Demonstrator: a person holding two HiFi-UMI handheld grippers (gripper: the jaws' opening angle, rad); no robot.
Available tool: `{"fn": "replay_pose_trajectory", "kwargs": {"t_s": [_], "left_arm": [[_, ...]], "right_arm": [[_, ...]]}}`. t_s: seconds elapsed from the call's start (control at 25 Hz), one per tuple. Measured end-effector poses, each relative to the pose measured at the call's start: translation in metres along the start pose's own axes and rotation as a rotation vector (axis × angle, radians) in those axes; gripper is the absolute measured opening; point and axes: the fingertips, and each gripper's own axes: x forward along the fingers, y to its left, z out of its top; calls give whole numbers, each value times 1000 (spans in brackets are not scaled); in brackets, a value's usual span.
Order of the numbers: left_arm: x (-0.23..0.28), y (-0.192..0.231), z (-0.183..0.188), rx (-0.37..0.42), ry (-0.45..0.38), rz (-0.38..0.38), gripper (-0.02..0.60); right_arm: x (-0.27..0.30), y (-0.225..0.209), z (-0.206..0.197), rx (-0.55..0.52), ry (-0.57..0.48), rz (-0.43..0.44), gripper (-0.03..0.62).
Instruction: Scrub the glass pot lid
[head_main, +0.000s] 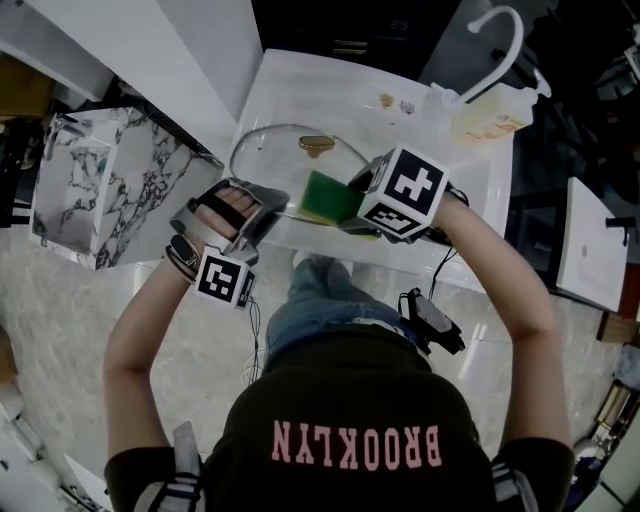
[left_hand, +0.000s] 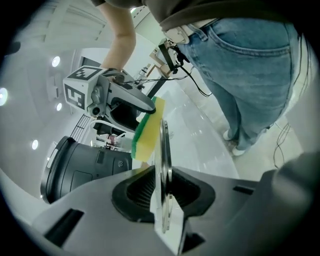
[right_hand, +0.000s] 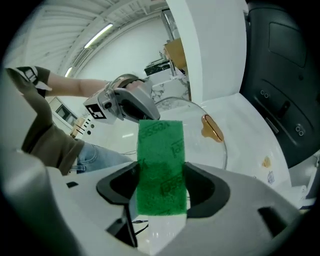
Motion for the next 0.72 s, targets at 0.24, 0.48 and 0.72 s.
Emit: {"fn": "replay_pose_trajectory", "kwargs": {"t_s": [0.24,0.48,0.72], "left_arm": [[0,-11,-1,27,-13,26,78],[1,-27,-3,79,-8,68,80],[2,-35,-13,73,-1,28,87]], "right_arm": [[14,-8,-11,32,5,-6,278],[33,-35,-34,95,10,-5,278],[45,-78,-43,235,-60,60,279]]}}
